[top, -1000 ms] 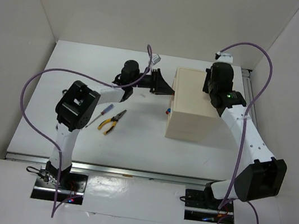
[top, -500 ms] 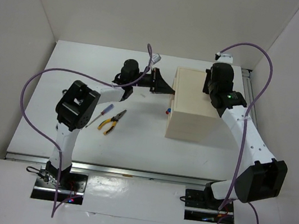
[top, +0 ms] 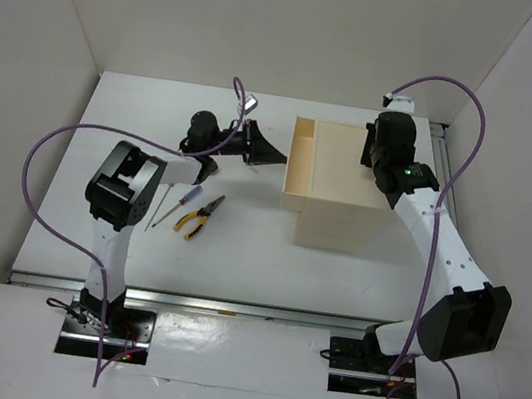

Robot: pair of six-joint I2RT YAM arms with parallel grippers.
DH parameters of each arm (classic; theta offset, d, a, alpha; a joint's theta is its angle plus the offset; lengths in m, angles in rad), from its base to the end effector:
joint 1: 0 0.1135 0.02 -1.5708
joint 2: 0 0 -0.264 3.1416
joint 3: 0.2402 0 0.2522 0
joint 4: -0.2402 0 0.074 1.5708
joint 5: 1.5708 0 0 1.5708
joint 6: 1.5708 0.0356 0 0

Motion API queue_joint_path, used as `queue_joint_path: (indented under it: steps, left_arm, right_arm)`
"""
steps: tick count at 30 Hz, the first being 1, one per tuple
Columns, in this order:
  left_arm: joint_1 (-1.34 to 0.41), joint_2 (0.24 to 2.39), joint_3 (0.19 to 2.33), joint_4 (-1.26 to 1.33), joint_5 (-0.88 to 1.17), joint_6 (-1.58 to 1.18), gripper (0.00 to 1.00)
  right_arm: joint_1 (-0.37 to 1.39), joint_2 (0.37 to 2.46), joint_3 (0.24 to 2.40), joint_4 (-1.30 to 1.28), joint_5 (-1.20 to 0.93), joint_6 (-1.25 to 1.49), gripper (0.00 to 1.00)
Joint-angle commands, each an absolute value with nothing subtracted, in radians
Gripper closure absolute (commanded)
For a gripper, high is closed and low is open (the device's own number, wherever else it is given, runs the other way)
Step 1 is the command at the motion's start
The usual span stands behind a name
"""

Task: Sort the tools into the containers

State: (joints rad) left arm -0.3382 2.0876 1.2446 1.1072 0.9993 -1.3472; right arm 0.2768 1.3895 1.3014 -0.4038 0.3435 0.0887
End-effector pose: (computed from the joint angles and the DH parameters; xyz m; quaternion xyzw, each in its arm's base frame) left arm 0.4129 -0.1770 0.2244 0.0752 0.6509 -0.7141 0.2464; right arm 0.3077 0.0749 0.3606 0.0080 0.8499 -0.0522 0.5243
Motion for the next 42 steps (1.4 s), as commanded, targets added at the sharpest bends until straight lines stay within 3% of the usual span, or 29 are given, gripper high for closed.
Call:
queue_joint_path:
  steps: [1, 18, 19, 20, 21, 24, 26, 29, 30, 31, 36, 42]
  left_arm:
    - [-0.264, 2.023, 1.204, 1.192, 1.006, -1.344, 1.0]
    - [-0.166, 1.959, 1.129, 1.177, 1.019, -1.325, 1.0]
    - [-0.166, 1.948, 1.129, 1.177, 1.019, -1.316, 0.9]
    - [-0.166, 1.939, 1.12, 1.136, 1.019, -1.302, 0.45]
    - [-0.166, 1.927, 1.12, 1.125, 0.994, -1.287, 0.29]
    - [-0.166, 1.875, 1.106, 0.987, 0.947, -1.2, 0.0]
    - [-0.141, 1.839, 1.133, 0.829, 0.901, -1.072, 0.0]
    - [-0.13, 1.746, 1.288, 0.25, 0.622, -0.721, 0.0]
    - [-0.14, 1.734, 1.401, -0.011, 0.4, -0.636, 0.0]
    - [-0.155, 1.733, 1.454, -0.108, 0.303, -0.5, 0.0]
    - [-0.144, 1.764, 1.569, -0.342, 0.034, -0.31, 0.0]
    - [-0.198, 1.736, 1.445, -0.464, -0.181, -0.33, 0.0]
  right_arm:
    - [0.27, 1.37, 1.305, -0.403, 0.347, 0.098, 1.0]
    - [0.27, 1.37, 1.324, -0.413, 0.336, 0.098, 1.0]
    - [0.27, 1.37, 1.324, -0.413, 0.336, 0.098, 1.0]
    - [0.27, 1.37, 1.324, -0.413, 0.336, 0.098, 1.0]
    - [0.27, 1.37, 1.324, -0.413, 0.336, 0.098, 1.0]
    - [0.27, 1.379, 1.324, -0.413, 0.336, 0.098, 1.0]
    - [0.27, 1.379, 1.324, -0.422, 0.336, 0.098, 1.0]
    - [0.27, 1.388, 1.335, -0.434, 0.327, 0.089, 1.0]
    - [0.27, 1.388, 1.345, -0.446, 0.313, 0.089, 1.0]
    - [0.27, 1.388, 1.345, -0.446, 0.313, 0.08, 1.0]
    - [0.27, 1.397, 1.367, -0.48, 0.313, 0.08, 1.0]
    - [0.27, 1.416, 1.385, -0.514, 0.304, 0.071, 1.0]
